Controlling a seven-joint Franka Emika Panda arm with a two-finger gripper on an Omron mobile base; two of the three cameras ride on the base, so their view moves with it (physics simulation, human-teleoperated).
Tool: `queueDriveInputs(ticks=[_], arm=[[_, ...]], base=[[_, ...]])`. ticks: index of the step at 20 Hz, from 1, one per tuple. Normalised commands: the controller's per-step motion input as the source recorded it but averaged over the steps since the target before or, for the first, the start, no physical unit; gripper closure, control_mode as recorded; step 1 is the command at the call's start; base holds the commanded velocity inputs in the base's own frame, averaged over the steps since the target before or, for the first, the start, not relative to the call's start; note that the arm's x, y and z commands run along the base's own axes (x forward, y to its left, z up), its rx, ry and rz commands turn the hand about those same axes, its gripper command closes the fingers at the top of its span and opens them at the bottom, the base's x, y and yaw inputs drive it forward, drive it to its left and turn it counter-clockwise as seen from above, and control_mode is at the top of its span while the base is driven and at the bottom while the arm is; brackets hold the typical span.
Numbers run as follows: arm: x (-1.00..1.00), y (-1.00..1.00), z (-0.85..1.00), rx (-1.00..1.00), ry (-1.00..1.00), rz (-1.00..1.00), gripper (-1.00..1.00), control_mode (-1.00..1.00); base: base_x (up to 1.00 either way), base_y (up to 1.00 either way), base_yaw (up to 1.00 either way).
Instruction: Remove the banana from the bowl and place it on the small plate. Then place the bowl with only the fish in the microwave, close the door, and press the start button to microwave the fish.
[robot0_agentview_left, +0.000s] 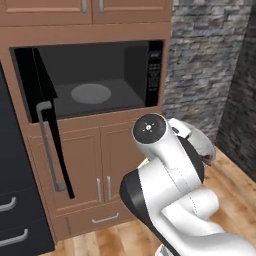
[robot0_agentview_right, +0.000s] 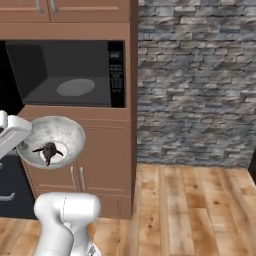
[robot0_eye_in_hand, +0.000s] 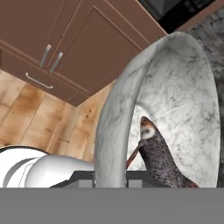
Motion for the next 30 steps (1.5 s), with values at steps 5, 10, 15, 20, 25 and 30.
queueDriveInputs(ticks=[5, 10, 15, 20, 25, 30], arm=[[0.0, 0.0, 0.0, 0.0, 0.0, 0.0, 1.0, 1.0], [0.0, 0.0, 0.0, 0.0, 0.0, 0.0, 1.0, 1.0], [0.0, 0.0, 0.0, 0.0, 0.0, 0.0, 1.0, 1.0], [0.0, 0.0, 0.0, 0.0, 0.0, 0.0, 1.0, 1.0], [0.0, 0.0, 0.0, 0.0, 0.0, 0.0, 1.0, 1.0], [0.0, 0.0, 0.0, 0.0, 0.0, 0.0, 1.0, 1.0]], base=[[0.68, -0.09, 0.24], [0.24, -0.12, 0.1], [0.04, 0.0, 0.0], [0.22, 0.0, 0.0], [0.21, 0.05, -0.01], [0.2, 0.07, -0.01]])
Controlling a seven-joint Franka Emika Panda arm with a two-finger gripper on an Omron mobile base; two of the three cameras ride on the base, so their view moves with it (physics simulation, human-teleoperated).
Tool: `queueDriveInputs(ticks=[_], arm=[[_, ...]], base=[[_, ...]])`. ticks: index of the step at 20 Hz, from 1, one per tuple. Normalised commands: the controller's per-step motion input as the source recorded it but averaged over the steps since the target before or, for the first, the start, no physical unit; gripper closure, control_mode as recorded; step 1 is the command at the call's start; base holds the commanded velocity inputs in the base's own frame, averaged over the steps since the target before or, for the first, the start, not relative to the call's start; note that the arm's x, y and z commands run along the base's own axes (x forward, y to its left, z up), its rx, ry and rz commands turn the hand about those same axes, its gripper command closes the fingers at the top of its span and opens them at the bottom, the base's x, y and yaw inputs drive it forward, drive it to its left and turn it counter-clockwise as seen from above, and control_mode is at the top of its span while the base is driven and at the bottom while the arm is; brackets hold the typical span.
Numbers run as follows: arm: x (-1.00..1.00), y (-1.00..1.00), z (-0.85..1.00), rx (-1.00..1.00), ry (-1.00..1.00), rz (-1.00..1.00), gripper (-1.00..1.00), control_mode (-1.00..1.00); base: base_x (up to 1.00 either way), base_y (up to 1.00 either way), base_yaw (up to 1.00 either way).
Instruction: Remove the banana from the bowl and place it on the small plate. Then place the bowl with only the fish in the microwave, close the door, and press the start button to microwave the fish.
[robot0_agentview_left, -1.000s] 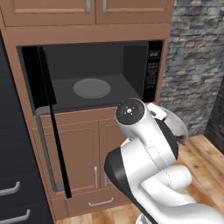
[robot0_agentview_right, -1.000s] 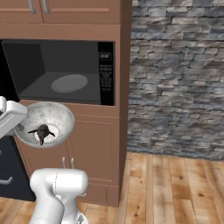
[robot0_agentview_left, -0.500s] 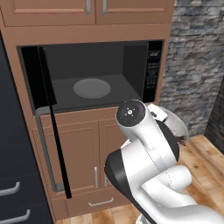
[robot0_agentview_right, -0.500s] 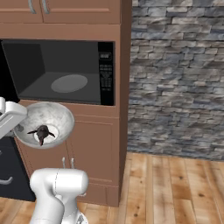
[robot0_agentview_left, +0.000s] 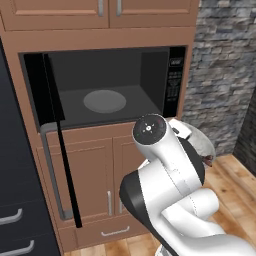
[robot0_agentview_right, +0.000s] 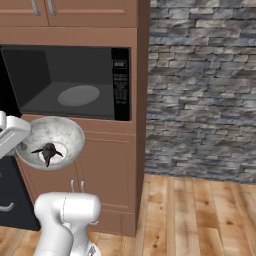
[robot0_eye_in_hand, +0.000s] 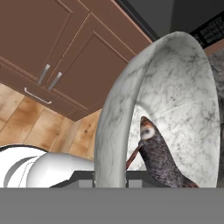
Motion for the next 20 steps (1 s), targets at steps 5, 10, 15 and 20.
queueDriveInputs(ticks=[5, 10, 15, 20], arm=[[0.0, 0.0, 0.0, 0.0, 0.0, 0.0, 1.0, 1.0], [0.0, 0.0, 0.0, 0.0, 0.0, 0.0, 1.0, 1.0], [0.0, 0.0, 0.0, 0.0, 0.0, 0.0, 1.0, 1.0], [0.0, 0.0, 0.0, 0.0, 0.0, 0.0, 1.0, 1.0]], base=[[0.26, 0.12, 0.0], [0.34, 0.32, 0.0], [0.29, 0.32, 0.0], [0.19, 0.05, 0.0]])
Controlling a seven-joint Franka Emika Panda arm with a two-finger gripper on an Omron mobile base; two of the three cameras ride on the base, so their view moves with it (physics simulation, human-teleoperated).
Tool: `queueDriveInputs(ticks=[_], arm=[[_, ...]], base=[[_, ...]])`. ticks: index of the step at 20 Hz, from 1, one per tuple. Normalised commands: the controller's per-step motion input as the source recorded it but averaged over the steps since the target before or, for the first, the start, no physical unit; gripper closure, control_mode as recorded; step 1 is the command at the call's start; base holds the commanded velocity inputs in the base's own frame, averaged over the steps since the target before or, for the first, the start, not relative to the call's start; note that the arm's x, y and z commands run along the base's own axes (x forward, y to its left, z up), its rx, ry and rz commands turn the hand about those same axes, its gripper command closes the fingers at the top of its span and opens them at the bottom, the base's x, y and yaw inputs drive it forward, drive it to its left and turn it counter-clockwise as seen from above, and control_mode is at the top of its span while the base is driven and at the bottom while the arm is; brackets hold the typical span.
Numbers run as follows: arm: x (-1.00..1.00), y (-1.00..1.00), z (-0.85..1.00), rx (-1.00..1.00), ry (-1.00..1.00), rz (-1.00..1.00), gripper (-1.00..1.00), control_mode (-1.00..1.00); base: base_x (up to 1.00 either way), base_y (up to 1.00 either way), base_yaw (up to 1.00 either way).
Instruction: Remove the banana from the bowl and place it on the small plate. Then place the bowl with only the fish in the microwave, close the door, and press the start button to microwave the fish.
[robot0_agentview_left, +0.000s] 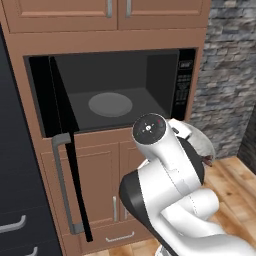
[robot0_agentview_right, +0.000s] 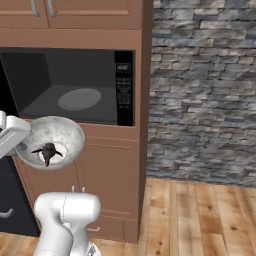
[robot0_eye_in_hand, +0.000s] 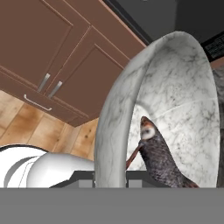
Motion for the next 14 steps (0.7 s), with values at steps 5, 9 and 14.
queueDriveInputs(ticks=[5, 9, 14], arm=[[0.14, 0.0, 0.0, 0.0, 0.02, 0.01, 1.0, -1.0], [0.61, -0.07, -0.01, 0.02, 0.04, 0.17, 1.0, -1.0], [0.72, -0.1, 0.0, 0.01, 0.0, 0.41, 1.0, -1.0]], base=[[0.12, 0.0, 0.0], [0.0, 0.0, 0.0], [0.0, 0.0, 0.0]])
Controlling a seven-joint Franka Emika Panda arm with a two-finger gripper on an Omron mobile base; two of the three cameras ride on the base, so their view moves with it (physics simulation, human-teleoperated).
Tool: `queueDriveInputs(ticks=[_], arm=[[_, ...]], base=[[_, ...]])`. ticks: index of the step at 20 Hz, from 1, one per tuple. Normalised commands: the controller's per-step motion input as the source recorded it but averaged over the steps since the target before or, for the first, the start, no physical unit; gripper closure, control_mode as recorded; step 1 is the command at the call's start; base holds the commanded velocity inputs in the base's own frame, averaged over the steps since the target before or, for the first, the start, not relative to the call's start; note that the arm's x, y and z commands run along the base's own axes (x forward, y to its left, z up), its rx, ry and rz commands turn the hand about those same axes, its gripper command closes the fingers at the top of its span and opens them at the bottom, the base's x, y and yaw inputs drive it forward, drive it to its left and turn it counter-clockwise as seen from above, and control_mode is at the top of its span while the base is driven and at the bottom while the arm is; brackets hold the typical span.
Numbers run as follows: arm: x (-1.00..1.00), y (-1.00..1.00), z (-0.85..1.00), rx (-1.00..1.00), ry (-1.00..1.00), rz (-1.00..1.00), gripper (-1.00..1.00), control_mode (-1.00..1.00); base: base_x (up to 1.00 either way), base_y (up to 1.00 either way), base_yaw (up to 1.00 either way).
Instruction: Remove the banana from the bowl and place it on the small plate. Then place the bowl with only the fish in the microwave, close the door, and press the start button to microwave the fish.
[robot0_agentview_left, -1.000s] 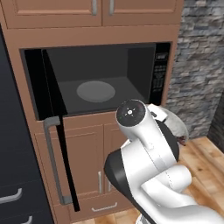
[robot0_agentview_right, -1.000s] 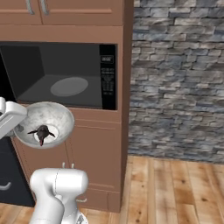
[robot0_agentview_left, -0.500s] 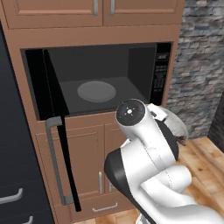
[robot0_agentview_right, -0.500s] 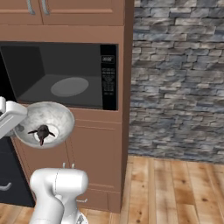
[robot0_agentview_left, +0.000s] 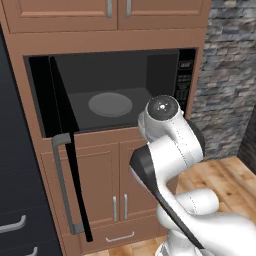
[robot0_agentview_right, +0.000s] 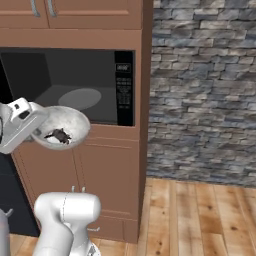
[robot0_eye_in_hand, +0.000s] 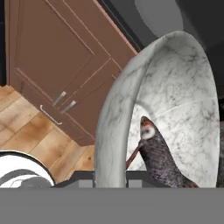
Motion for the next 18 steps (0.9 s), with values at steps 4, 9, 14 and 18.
queueDriveInputs(ticks=[4, 9, 14, 18], arm=[[0.67, 0.0, 0.0, 0.0, 0.0, 0.44, 1.0, -1.0], [0.46, 0.04, 0.0, 0.0, 0.0, 0.37, 1.0, -1.0], [0.3, 0.02, 0.0, -0.01, 0.0, 0.23, 1.0, -1.0], [0.41, 0.0, 0.09, 0.0, -0.01, 0.1, 1.0, -1.0]], base=[[0.0, 0.0, 0.0], [0.0, 0.0, 0.0], [0.0, 0.0, 0.0], [0.0, 0.0, 0.0]])
